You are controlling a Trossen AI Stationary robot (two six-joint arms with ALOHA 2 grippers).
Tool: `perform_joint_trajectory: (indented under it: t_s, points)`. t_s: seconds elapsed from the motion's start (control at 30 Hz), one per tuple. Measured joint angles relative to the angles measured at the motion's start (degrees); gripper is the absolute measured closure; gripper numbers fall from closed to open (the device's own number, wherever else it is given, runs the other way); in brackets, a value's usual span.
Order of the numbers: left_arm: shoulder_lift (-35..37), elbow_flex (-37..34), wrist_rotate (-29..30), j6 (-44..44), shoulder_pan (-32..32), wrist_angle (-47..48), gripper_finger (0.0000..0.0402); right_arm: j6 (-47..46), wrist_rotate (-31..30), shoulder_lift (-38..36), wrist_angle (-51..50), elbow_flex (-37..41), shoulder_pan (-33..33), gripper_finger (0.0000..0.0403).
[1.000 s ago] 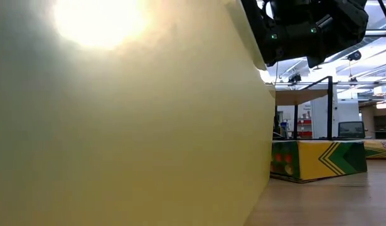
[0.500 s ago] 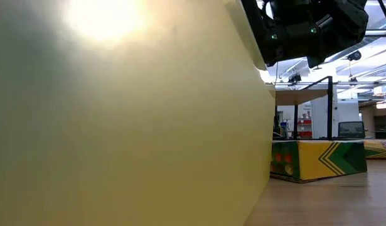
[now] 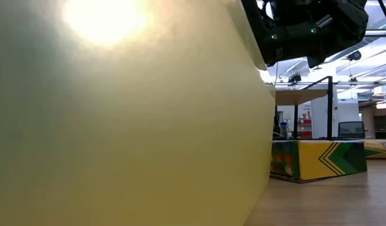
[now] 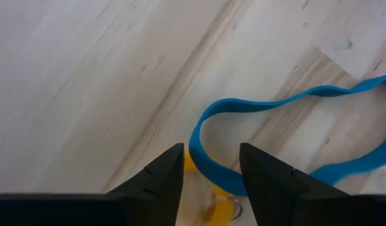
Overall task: Pick & Place Office Desk Supplies
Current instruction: Put the blue rubberband into the blue bin
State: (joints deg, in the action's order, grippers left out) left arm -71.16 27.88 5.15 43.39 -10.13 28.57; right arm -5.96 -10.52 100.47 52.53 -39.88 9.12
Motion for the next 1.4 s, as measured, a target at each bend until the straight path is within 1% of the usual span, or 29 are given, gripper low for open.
perform_joint_trajectory:
  t_s: [0.07, 0.13, 0.5, 0.67, 0.8, 0.93, 1.17, 1.4]
  points:
    - [-0.6, 0.0, 0.0, -0.5, 0.0, -0.7, 0.0250, 0.0, 0.0, 0.0, 0.0, 0.0, 0.0, 0.0319]
    - [-0.6, 0.0, 0.2, -0.5, 0.0, -0.7, 0.0266, 0.0, 0.0, 0.0, 0.0, 0.0, 0.0, 0.0319]
    - [-0.6, 0.0, 1.3, -0.5, 0.0, -1.1, 0.0391, 0.0, 0.0, 0.0, 0.0, 0.0, 0.0, 0.0319]
    - [-0.6, 0.0, 1.5, -0.6, 0.0, -1.5, 0.0394, 0.0, 0.0, 0.0, 0.0, 0.0, 0.0, 0.0319]
    - [-0.2, 0.6, 1.4, -2.7, 0.0, -1.6, 0.0396, 0.0, 0.0, 0.0, 0.0, 0.0, 0.0, 0.0319]
    - [1.0, 3.2, 1.6, -3.2, 0.0, 0.1, 0.0397, 0.0, 0.0, 0.0, 0.0, 0.0, 0.0, 0.0319]
    - [3.8, 7.7, 2.1, -6.6, 0.0, 2.8, 0.0397, 0.0, 0.0, 0.0, 0.0, 0.0, 0.0, 0.0319]
    - [8.1, 10.9, 2.6, -9.1, -1.5, 2.4, 0.0395, 0.0, 0.0, 0.0, 0.0, 0.0, 0.0, 0.0319]
